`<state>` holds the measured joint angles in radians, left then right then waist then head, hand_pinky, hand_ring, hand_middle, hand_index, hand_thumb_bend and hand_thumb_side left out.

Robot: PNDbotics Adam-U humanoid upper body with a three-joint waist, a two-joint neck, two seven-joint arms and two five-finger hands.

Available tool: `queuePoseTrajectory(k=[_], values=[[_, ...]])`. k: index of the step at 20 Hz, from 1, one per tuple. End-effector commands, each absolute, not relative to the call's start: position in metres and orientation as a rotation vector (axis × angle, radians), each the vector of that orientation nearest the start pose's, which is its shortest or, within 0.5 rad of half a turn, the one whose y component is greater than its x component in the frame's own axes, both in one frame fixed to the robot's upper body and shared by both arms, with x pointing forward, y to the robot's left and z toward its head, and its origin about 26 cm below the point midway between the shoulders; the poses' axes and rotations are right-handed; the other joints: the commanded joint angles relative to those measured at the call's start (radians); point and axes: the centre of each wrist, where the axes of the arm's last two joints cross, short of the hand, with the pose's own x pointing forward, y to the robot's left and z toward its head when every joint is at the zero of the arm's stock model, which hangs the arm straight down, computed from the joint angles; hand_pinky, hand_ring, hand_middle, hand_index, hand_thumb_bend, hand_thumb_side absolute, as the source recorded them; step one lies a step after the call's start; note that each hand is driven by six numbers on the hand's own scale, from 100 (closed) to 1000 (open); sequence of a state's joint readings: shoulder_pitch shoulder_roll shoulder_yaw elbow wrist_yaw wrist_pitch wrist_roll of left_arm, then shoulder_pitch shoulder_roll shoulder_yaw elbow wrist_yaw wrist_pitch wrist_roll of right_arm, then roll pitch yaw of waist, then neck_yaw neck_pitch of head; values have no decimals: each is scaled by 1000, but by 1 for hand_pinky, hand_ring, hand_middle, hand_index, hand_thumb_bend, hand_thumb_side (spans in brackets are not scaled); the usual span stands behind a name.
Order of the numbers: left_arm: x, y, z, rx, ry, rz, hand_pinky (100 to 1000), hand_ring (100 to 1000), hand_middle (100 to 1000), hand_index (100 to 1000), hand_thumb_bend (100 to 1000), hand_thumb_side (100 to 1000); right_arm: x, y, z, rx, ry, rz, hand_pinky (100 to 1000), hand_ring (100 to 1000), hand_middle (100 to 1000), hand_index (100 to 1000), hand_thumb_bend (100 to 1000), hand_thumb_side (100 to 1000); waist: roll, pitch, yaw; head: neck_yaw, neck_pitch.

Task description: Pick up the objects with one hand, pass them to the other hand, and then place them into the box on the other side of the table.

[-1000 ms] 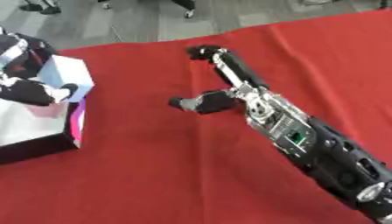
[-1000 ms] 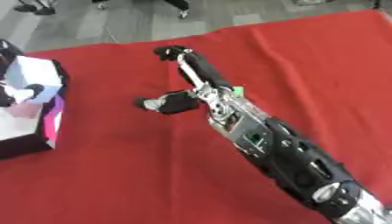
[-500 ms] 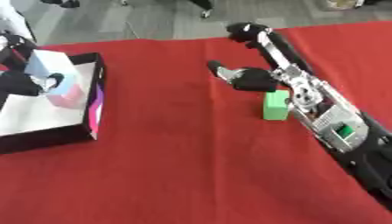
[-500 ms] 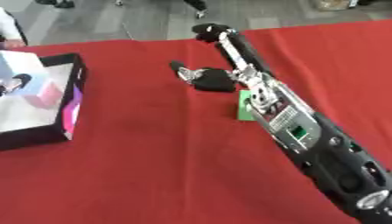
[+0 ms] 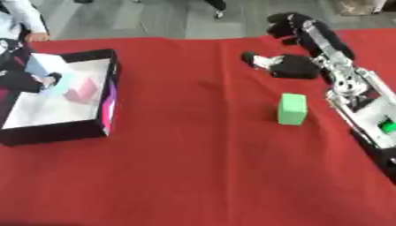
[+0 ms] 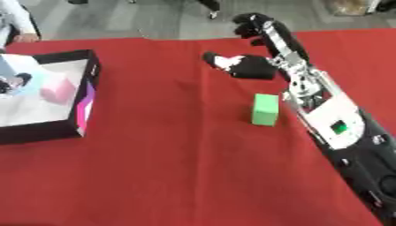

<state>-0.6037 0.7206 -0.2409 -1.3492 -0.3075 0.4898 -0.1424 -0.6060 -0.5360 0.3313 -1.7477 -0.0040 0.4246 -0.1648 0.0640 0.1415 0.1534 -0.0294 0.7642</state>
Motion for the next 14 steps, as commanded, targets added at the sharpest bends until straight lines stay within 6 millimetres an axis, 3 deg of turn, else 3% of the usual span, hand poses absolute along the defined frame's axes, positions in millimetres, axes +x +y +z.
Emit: queuePoseTrajectory(k=[1,8,12,14], values=[[406,350,190,843,-1251,-737,724,522,359,408,210,131,355,-222,233,-443,-1863,565,828,811,709,830,586,353,-14,-31,0,8,6],[423,357,168,873,-1180,-735,730,536,381,435,219,125,356,-227,237,-453,-1867,533,827,809,707,829,585,354,-20,-27,-8,13,6],[428,360,158,901,-1152,-735,744,559,429,490,313,110,355,-229,242,-459,-1884,520,827,808,706,828,586,352,-21,-26,-11,14,6],[429,361,154,909,-1142,-741,776,623,525,608,439,164,354,-230,244,-460,-1891,513,826,806,705,827,586,351,-21,-25,-12,13,6]])
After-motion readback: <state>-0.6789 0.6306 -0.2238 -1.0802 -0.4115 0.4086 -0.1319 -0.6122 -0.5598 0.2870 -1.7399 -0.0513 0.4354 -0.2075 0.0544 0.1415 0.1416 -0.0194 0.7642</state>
